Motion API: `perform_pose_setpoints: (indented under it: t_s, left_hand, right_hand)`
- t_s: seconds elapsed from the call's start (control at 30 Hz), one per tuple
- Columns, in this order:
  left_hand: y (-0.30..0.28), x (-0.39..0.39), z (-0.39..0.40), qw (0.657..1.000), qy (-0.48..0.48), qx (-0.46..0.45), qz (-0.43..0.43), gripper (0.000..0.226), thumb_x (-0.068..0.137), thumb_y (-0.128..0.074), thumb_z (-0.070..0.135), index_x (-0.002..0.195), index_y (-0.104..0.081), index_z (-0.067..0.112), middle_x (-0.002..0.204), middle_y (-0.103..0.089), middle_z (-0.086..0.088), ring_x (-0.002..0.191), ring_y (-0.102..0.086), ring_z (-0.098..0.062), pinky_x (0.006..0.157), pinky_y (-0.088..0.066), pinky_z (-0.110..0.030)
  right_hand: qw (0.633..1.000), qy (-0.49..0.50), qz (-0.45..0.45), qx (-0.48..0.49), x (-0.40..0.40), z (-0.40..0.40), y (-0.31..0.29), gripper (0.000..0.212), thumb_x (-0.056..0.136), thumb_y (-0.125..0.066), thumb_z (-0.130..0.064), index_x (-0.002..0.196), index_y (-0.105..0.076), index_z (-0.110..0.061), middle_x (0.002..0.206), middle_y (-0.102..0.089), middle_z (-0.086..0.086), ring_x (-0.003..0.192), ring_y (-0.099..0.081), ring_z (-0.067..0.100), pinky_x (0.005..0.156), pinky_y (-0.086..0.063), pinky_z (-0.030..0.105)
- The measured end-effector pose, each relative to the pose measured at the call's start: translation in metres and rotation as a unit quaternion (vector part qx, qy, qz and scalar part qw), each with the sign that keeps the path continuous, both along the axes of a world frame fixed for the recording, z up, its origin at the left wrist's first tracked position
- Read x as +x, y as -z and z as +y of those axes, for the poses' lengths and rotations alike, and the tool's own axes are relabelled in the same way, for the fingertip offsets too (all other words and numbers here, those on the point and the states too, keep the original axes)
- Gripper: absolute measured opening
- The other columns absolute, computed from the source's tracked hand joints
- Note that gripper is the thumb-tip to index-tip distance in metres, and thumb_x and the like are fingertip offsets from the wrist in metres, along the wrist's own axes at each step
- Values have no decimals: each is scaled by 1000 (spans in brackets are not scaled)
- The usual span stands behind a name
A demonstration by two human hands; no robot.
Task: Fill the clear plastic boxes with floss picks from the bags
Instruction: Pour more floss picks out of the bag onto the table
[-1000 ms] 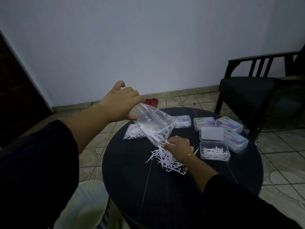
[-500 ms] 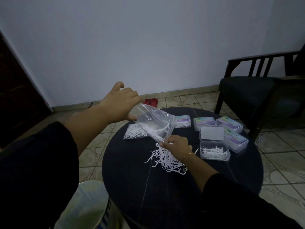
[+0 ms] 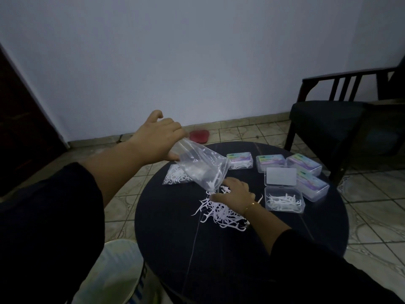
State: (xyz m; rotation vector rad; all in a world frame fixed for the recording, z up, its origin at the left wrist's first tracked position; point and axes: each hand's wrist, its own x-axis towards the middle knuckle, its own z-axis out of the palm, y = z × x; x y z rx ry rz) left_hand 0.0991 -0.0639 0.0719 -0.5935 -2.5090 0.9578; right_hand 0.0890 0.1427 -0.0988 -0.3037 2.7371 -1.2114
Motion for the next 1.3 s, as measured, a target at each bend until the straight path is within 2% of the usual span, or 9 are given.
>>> perform_pose_setpoints:
  t_s: [0.27,0.47,0.6,0.7,0.8,0.9,0.97,1.1,1.3]
  left_hand:
    - [0,0,-5,1000,-6,-10,9,68,79,-52,71,134,-44,34,123,-57,9,115,-51,-14,98,-15,-38]
    - [0,-2,-6,1000,-6,-4,11,68,80,-51,70,136,-42,33,127,-55,9,118,-49,-14,99,-14,-38]
    - [3,-2,-3,1000,10,12,6,66,79,-54,69,134,-45,32,124,-56,8,116,-50,-14,100,-14,-38]
    - [7,-2,-4,999,22,35,-3,67,77,-59,66,132,-49,28,121,-59,5,112,-53,-17,98,-15,-38]
    - [16,0,-9,996,14,83,-24,70,73,-61,69,129,-52,28,121,-60,6,110,-55,-17,94,-20,-37]
    - [38,5,-17,986,-41,146,-74,69,75,-58,71,131,-49,32,126,-56,11,115,-49,-12,96,-23,-36]
    - [61,10,-24,973,-73,188,-111,65,75,-59,69,128,-49,34,126,-56,12,116,-48,-10,98,-23,-36]
    - [112,18,-40,952,-125,217,-175,62,77,-58,67,128,-47,35,128,-54,13,119,-47,-9,102,-23,-36]
    - [140,13,-52,925,-173,229,-250,83,70,-66,65,140,-32,37,135,-49,11,125,-43,-12,103,-21,-38]
  right_hand:
    - [997,61,17,40,-2,4,1,17,89,-55,-44,92,-68,-34,119,-58,-11,126,-34,21,92,-27,39]
    - [996,83,11,36,-3,9,7,38,84,-56,-34,121,-57,-34,139,-44,-6,130,-30,22,100,-24,40]
    - [997,74,34,-8,-2,4,2,41,86,-54,-47,126,-54,-36,144,-38,-7,133,-25,21,101,-22,41]
    - [998,42,39,40,-2,3,-3,44,83,-56,-57,122,-56,-36,144,-37,-8,133,-25,20,100,-23,41]
    - [999,30,31,30,-2,3,-4,29,85,-57,-42,113,-61,-35,140,-41,-10,130,-26,21,93,-24,38]
    - [1000,23,-2,-7,1,4,-2,13,77,-52,-41,86,-62,-40,132,-46,-12,127,-29,21,89,-22,37]
    - [999,9,-17,-30,1,7,1,20,66,-40,-48,69,-59,-42,122,-49,-11,127,-33,23,98,-23,40]
    - [998,-15,-34,-53,3,5,7,35,68,-42,-58,77,-65,-34,122,-45,-15,130,-28,18,107,-14,50]
    - [984,-37,57,164,8,-7,7,39,84,-50,-64,96,-72,-34,143,-38,-13,136,-18,19,104,-18,48]
